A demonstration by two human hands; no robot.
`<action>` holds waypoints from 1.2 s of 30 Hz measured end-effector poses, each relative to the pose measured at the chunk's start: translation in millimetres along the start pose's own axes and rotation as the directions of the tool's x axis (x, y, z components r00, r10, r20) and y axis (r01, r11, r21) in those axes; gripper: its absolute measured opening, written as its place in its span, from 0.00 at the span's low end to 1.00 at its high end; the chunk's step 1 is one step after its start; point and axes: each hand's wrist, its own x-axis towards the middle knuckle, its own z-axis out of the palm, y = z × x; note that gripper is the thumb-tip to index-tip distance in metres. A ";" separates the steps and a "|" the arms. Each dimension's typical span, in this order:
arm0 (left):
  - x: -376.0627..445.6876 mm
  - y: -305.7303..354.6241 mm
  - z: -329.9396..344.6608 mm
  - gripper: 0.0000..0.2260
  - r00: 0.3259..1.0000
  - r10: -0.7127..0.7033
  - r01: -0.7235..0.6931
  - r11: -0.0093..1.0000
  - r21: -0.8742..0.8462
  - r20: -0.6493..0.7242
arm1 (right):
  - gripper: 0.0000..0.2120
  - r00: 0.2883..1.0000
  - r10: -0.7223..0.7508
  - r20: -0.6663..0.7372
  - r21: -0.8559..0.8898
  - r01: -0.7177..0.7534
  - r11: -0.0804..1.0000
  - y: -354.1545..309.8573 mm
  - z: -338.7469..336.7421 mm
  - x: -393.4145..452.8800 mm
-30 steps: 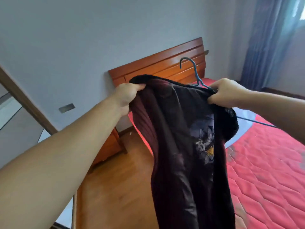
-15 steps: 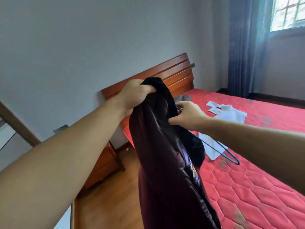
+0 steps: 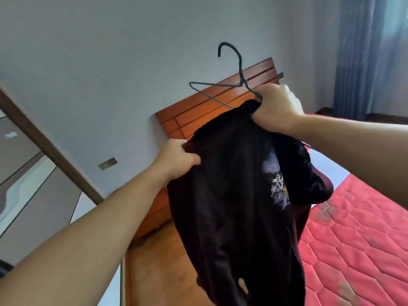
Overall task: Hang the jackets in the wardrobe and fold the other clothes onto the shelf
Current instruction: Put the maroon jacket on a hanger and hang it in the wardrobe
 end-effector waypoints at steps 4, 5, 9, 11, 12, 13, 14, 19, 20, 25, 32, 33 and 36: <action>12.2 6.8 7.6 0.08 0.975 -0.032 0.154 0.806 -0.571 0.219 | 0.10 0.991 0.093 0.098 0.030 -0.097 0.995 25.0 11.4 -12.5; 18.4 13.3 10.7 0.09 0.974 -0.011 0.152 0.772 -0.618 0.226 | 0.12 0.978 0.112 0.174 0.033 -0.119 0.992 30.3 14.5 -16.2; 38.6 38.0 22.4 0.09 0.980 -0.014 0.127 0.817 -0.563 0.201 | 0.24 0.927 0.202 0.315 0.333 -0.307 0.891 51.5 12.7 -37.2; 45.4 40.5 27.5 0.10 0.984 -0.026 0.114 0.848 -0.517 0.175 | 0.23 0.910 0.220 0.351 0.486 -0.378 0.788 62.3 2.9 -47.3; 47.9 41.3 29.5 0.09 0.986 -0.022 0.103 0.861 -0.499 0.166 | 0.21 0.888 0.204 0.412 0.533 -0.417 0.736 63.5 -1.6 -50.6; 50.4 41.5 31.1 0.09 0.988 -0.016 0.087 0.876 -0.475 0.150 | 0.18 0.861 0.174 0.477 0.551 -0.448 0.704 62.2 -4.0 -51.3; 52.7 41.4 33.0 0.08 0.990 -0.014 0.078 0.888 -0.454 0.142 | 0.16 0.845 0.162 0.510 0.541 -0.461 0.704 58.9 -3.5 -50.6; 61.3 40.8 43.1 0.04 0.994 -0.045 0.073 0.949 -0.308 0.094 | 0.18 0.870 0.400 0.289 0.570 -0.492 0.658 56.4 -7.8 -37.1; 63.2 41.0 44.5 0.04 0.996 -0.053 0.073 0.955 -0.286 0.077 | 0.21 0.874 0.417 0.248 0.587 -0.478 0.653 65.0 -14.8 -37.5; 80.1 29.7 45.9 0.04 0.994 -0.065 0.042 0.971 -0.234 -0.091 | 0.18 0.853 0.335 0.400 0.605 -0.521 0.602 97.6 -16.2 -54.5; 97.9 14.0 35.5 0.10 0.977 -0.058 0.017 0.980 -0.197 -0.204 | 0.18 0.794 0.324 0.515 0.439 -0.568 0.696 124.9 -9.7 -75.8; 96.7 13.2 34.7 0.08 0.975 -0.051 0.012 0.983 -0.181 -0.215 | 0.18 0.793 0.316 0.521 0.398 -0.554 0.732 124.2 -8.8 -76.3; 91.1 11.2 35.7 0.06 0.965 0.004 -0.036 0.993 -0.114 -0.263 | 0.20 0.784 0.306 0.540 0.317 -0.526 0.789 111.1 4.5 -73.7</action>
